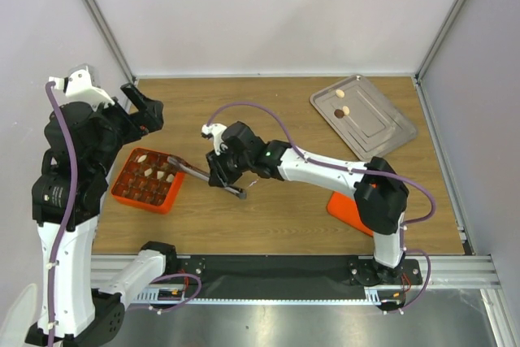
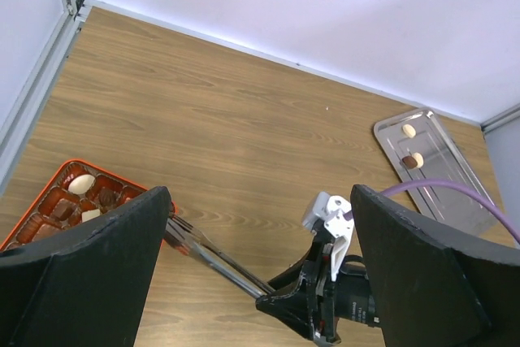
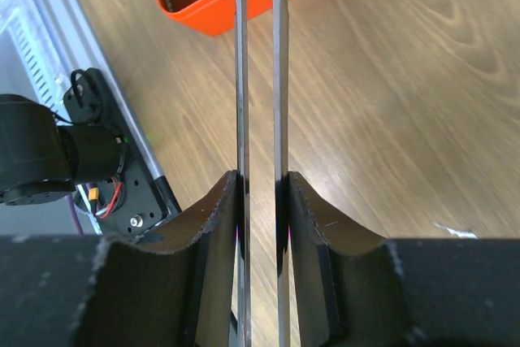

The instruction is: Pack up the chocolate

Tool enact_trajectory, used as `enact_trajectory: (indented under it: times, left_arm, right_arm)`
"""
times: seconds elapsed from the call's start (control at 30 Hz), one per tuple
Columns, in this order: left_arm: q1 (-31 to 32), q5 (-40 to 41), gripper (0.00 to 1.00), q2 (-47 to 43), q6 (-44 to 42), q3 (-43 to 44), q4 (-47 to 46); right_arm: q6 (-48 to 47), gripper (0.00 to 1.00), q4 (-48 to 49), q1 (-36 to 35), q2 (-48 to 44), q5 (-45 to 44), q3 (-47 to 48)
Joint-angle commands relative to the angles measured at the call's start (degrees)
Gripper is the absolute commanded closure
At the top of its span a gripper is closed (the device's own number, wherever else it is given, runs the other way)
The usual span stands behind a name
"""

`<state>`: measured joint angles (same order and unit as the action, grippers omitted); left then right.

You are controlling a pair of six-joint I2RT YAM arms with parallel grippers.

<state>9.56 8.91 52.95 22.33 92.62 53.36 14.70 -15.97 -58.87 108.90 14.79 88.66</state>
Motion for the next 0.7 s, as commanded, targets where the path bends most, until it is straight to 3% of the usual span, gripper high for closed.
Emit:
enact_trajectory:
  times: [0.0, 0.3, 0.67]
  left_arm:
    - [-0.42, 1.64, 0.00, -0.13, -1.58, -0.33, -1.07]
    - [-0.42, 0.59, 0.00, 0.31, -1.76, -0.68, -2.12]
    - [-0.42, -0.29, 0.00, 0.40, -1.50, -0.69, -2.65]
  right_arm:
    - [-1.16, 0.73, 2.96, -0.63, 1.31, 3.75, 3.71]
    - [0.42, 0.72, 5.51, -2.82, 7.28, 6.57, 6.69]
    - [-1.07, 0.67, 2.61, -4.85, 10.54, 2.27, 9.25]
